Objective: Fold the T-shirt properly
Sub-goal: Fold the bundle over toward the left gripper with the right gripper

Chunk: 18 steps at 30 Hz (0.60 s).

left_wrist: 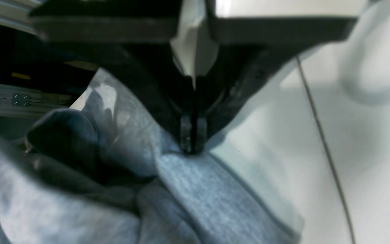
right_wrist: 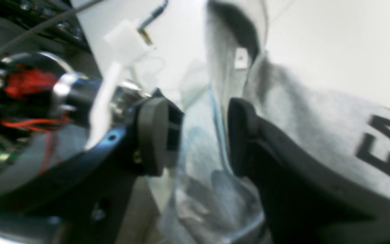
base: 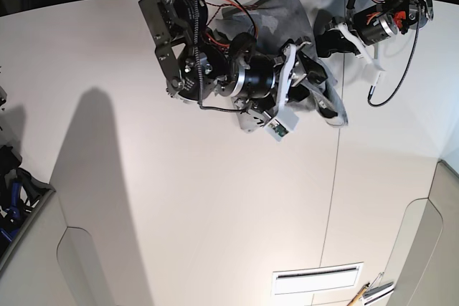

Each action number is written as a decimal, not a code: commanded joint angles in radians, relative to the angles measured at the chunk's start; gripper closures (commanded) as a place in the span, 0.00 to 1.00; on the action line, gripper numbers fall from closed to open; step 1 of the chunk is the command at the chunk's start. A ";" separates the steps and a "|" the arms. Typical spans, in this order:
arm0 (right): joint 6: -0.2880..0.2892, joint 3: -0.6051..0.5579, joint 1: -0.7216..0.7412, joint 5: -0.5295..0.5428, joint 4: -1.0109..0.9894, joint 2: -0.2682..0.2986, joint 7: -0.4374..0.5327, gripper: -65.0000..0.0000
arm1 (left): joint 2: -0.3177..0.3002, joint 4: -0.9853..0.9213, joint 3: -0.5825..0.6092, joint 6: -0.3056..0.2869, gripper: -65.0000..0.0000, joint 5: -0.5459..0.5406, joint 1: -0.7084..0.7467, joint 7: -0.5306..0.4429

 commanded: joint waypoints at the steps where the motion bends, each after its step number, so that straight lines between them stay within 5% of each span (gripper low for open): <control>1: 0.011 -0.005 0.014 0.040 0.018 -0.016 0.019 0.56 | -0.005 0.004 -0.001 0.005 1.00 0.023 0.003 0.024; 11: 0.135 -0.081 0.019 0.222 0.018 -0.016 0.018 0.56 | -0.006 0.004 -0.001 0.004 1.00 -0.007 0.003 0.024; 18: 0.118 -0.042 0.058 0.020 0.154 -0.016 -0.027 0.61 | -0.006 0.004 -0.001 0.004 1.00 -0.010 0.003 0.027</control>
